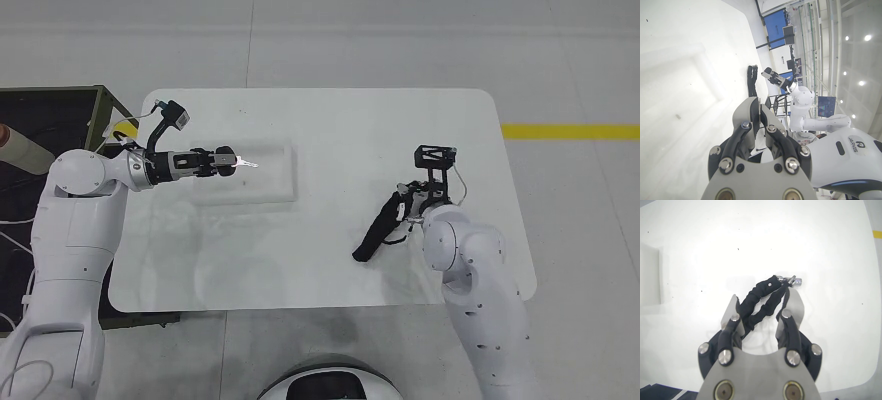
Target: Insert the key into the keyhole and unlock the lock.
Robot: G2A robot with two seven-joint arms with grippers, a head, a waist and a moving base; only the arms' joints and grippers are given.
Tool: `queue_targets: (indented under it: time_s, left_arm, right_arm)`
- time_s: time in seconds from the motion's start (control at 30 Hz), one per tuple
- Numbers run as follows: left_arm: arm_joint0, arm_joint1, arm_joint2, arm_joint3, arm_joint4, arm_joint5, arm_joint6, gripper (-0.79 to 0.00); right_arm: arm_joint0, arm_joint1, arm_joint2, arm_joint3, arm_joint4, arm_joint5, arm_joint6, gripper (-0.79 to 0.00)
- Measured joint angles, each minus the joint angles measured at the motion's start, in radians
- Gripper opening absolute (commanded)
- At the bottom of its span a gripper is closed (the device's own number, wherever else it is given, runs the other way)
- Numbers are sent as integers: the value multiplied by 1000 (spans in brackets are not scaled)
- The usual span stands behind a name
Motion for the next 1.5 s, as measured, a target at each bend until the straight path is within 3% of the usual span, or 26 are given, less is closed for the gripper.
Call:
queue_targets:
  time_s: [0.3, 0.43, 0.5, 0.53, 0.63, 0.7, 0.83, 1.13, 1.2, 1.3, 1.5]
  left_arm:
    - [0, 0, 0, 0, 0, 0, 0, -785]
    - [0, 0, 0, 0, 0, 0, 0, -785]
    - [0, 0, 0, 0, 0, 0, 0, -785]
    - [0, 0, 0, 0, 0, 0, 0, -785]
    - [0, 0, 0, 0, 0, 0, 0, -785]
    - [0, 0, 0, 0, 0, 0, 0, -785]
    - [0, 0, 0, 0, 0, 0, 0, -785]
    - [0, 0, 0, 0, 0, 0, 0, -785]
    - [0, 0, 0, 0, 0, 0, 0, -785]
    - [0, 0, 0, 0, 0, 0, 0, -785]
    - [0, 0, 0, 0, 0, 0, 0, -785]
  right_arm:
    - [-6, 1, -2, -7, -2, -6, -6, 0]
    - [-93, -1, 33, -119, 137, -121, -16, 0]
    - [-48, -5, 55, -107, 234, -92, 83, 0]
    - [0, -9, 48, -79, 264, -31, 164, 0]
    - [127, -26, 3, 50, 212, 102, 316, 0]
    - [194, -41, 3, 152, 203, 90, 336, 0]
    - [271, -62, 20, 282, 223, 69, 320, 0]
    - [264, -61, 21, 268, 226, 67, 317, 0]
    - [218, -59, 44, 218, 261, 69, 286, 0]
    - [124, -63, 84, 120, 337, 139, 241, 0]
    - [171, -80, 116, 190, 503, 222, 168, -92]
